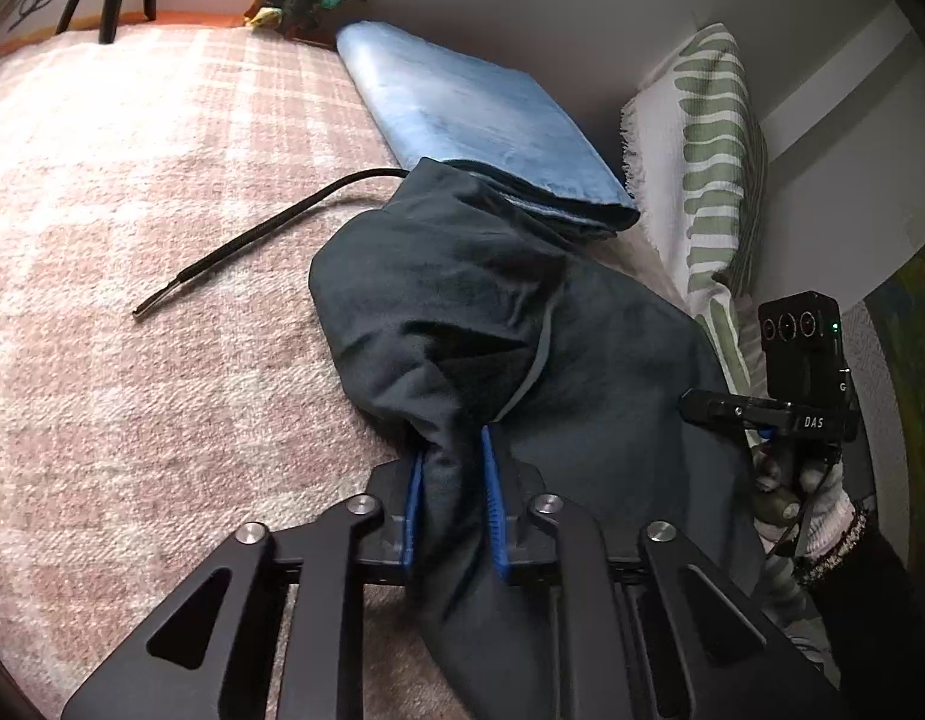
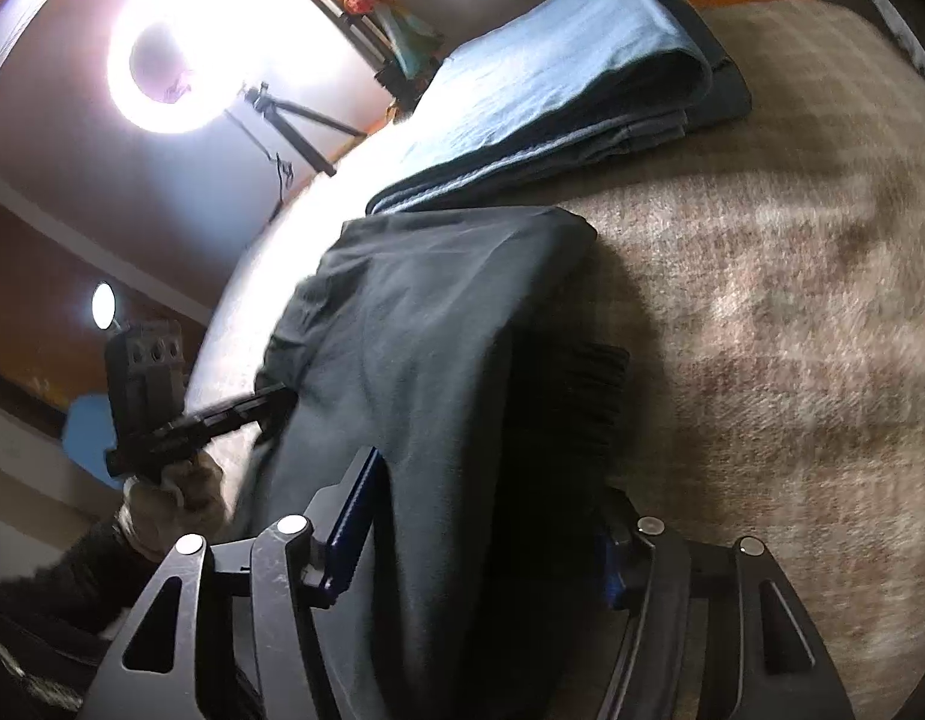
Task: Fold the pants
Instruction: 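Grasp the folded pants bundle with both tools and lift it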
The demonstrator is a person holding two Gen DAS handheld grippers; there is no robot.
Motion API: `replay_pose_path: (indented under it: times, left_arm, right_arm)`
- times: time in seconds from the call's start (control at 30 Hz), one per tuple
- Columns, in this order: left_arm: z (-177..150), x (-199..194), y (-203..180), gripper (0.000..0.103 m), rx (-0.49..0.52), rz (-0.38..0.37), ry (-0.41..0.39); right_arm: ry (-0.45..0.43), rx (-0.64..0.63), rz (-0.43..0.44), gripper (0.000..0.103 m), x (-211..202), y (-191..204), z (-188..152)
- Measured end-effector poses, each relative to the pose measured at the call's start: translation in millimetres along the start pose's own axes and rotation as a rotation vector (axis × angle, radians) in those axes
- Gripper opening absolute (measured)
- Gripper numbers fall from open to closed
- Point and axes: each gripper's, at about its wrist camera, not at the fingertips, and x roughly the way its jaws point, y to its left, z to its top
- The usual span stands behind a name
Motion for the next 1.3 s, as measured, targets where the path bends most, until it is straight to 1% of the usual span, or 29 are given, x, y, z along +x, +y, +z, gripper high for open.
replay_pose_path:
  times: [0.07,0.1,0.13,0.17,0.2,0.23,0.3,0.33,0.43,0.57,0.73,0.83,1.07,1.3]
  left_arm:
    - [1,-1,-2,0.010,0.005,0.001,-0.009]
    - [2,-1,-4,0.010,0.012,0.002,-0.015]
    - [2,-3,-6,0.010,0.022,0.003,-0.020]
    - [2,-4,-7,0.009,0.030,0.005,-0.028]
    - [3,-6,-9,0.009,0.035,0.007,-0.036]
    - [3,-8,-11,0.008,0.045,0.004,-0.042]
    - [4,-9,-15,0.008,0.057,0.005,-0.053]
    - [5,-11,-16,0.008,0.062,0.005,-0.058]
    - [5,-17,-18,0.008,0.071,0.002,-0.067]
    - [5,-28,-22,0.007,0.086,-0.003,-0.089]
    - [7,-45,-31,0.007,0.126,-0.009,-0.127]
    - [15,-56,-35,0.007,0.131,-0.019,-0.152]
    - [56,-79,-49,0.007,0.172,-0.015,-0.237]
    - [108,-68,-65,0.007,0.220,0.010,-0.271]
  right_arm:
    - [-0.016,-0.031,-0.076,0.057,-1,12,-4]
    - [-0.020,-0.039,-0.095,0.052,-2,16,-5]
    - [-0.032,-0.042,-0.110,0.044,-7,22,-5]
    - [-0.040,-0.041,-0.114,0.040,-11,25,-6]
    - [-0.048,-0.039,-0.125,0.033,-16,30,-5]
    - [-0.049,-0.042,-0.147,0.030,-20,37,-5]
    - [-0.050,-0.060,-0.180,0.026,-22,46,-7]
    - [-0.049,-0.070,-0.204,0.026,-23,52,-8]
    - [-0.060,-0.083,-0.239,0.023,-25,61,-11]
    - [-0.092,-0.086,-0.249,0.022,-30,73,-13]
    - [-0.126,-0.142,-0.289,0.021,-43,97,-13]
    - [-0.151,-0.174,-0.302,0.021,-53,111,-7]
    - [-0.229,-0.218,-0.321,0.020,-74,130,21]
    - [-0.301,-0.211,-0.336,0.019,-86,127,76]
